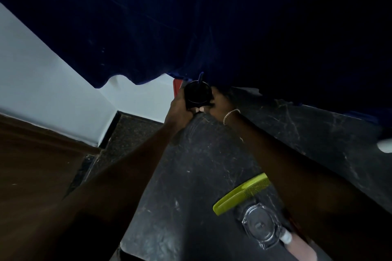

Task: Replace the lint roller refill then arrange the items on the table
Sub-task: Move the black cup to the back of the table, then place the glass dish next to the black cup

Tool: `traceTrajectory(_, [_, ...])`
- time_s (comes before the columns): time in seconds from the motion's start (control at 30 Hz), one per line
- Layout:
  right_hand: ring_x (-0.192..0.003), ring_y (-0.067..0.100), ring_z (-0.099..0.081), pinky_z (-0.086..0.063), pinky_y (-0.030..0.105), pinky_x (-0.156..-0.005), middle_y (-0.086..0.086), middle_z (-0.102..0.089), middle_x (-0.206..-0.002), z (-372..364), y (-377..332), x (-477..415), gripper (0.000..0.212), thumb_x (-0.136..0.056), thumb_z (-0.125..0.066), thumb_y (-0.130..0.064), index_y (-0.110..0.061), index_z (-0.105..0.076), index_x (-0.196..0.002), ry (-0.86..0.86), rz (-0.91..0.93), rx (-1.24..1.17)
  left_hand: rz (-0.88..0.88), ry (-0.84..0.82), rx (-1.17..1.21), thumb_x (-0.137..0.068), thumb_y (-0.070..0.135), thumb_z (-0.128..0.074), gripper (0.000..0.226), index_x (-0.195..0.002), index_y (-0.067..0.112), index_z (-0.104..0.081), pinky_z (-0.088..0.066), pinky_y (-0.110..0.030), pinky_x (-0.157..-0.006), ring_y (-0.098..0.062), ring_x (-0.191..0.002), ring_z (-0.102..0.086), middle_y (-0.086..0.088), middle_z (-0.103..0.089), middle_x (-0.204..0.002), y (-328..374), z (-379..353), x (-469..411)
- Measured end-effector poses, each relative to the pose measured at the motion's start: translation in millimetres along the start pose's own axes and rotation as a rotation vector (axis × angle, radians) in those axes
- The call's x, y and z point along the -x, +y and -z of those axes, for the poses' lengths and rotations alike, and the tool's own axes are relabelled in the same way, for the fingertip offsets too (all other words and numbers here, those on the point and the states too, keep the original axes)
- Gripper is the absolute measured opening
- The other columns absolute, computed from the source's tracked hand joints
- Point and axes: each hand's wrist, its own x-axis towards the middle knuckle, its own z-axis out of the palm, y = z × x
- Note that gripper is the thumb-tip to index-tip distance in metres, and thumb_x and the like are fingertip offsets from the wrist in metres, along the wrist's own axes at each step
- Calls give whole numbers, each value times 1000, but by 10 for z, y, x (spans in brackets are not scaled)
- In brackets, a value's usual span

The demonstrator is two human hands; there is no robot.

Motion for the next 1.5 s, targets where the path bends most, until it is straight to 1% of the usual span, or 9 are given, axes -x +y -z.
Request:
traceTrajectory(0.27, [-112, 26, -66, -54, 42, -98, 9, -67, -123, -20, 11, -52, 62, -75, -78, -6, -13, -50, -130, 15, -25, -11, 8, 7, -51, -84, 10, -74, 89, -157, 32, -27, -36, -25, -103, -4, -124, -45, -2, -56, -149, -73, -13, -84])
traceTrajectory(0.53, [-128, 31, -55, -45, 48, -108, 11, -55, -141, -17, 30, 158, 84, -79, -77, -17, -22, -31, -150, 22, -71, 50, 75, 54, -98, -88, 25, -76, 69, -148, 25, -41, -41, -27, -100, -20, -131, -56, -2, -59, -144, -117, -31, 111])
traceTrajectory(0.7, [-139, 30, -43, -39, 46, -114, 11, -38, -156, 4, 83, 565, 89, -87, -70, -32, -25, -16, -157, 93, -52, 135, 49, 24, -236, -94, 46, -66, 78, -158, 25, -26, -45, -44, -111, -27, -137, -50, -8, -45, -153, -115, -14, 523])
traceTrajectory(0.83, [-143, 27, -38, -32, 41, -118, 7, -33, -160, 49, 143, 996, 88, -87, -67, -45, -24, -18, -157, 154, 27, 247, -31, -59, -369, -98, 58, -53, 81, -162, 21, -20, -41, -47, -116, -29, -146, -41, -9, -33, -164, 14, -36, 918])
traceTrajectory(0.97, [-149, 29, -26, -23, 39, -123, 12, -29, -160, 98, 226, 1474, 80, -90, -65, -40, -14, -25, -155, 199, 138, 286, -199, -70, -434, -102, 48, -54, 73, -160, 15, -26, -41, -41, -114, -32, -144, -43, -12, -34, -162, 186, -145, 1346])
traceTrajectory(1.07, [-152, 26, -21, -24, 37, -123, 14, -25, -161, 162, 298, 1893, 76, -93, -62, -36, -8, -28, -154, 216, 159, 266, -272, -120, -407, -104, 40, -55, 72, -162, 8, -26, -32, -41, -123, -33, -151, -35, -17, -31, -165, 284, -306, 1655])
traceTrajectory(1.27, [-139, 25, -43, -37, 33, -116, 13, -42, -152, 217, 441, 2860, 66, -94, -65, -29, -6, -38, -149, 330, 66, 235, -336, -237, -450, -103, 55, -34, 76, -165, 18, -13, -23, -42, -128, -25, -160, -16, -9, -15, -173, 350, -713, 2322])
traceTrajectory(1.43, [-125, 30, -55, -32, 16, -107, 17, -56, -137, 160, 698, 3649, 54, -89, -67, -11, -1, -50, -139, 430, -59, 215, -332, -261, -484, -103, 44, -48, 68, -163, 17, -27, -37, -34, -121, -24, -151, -38, -9, -33, -166, 410, -1063, 2845])
traceTrajectory(1.5, [-118, 30, -60, -42, 22, -100, 15, -61, -130, 109, 785, 3863, 49, -87, -68, -8, -4, -56, -134, 456, -141, 192, -271, -280, -462, -102, 38, -53, 66, -161, 15, -33, -42, -34, -116, -26, -144, -46, -10, -38, -162, 447, -1171, 2987])
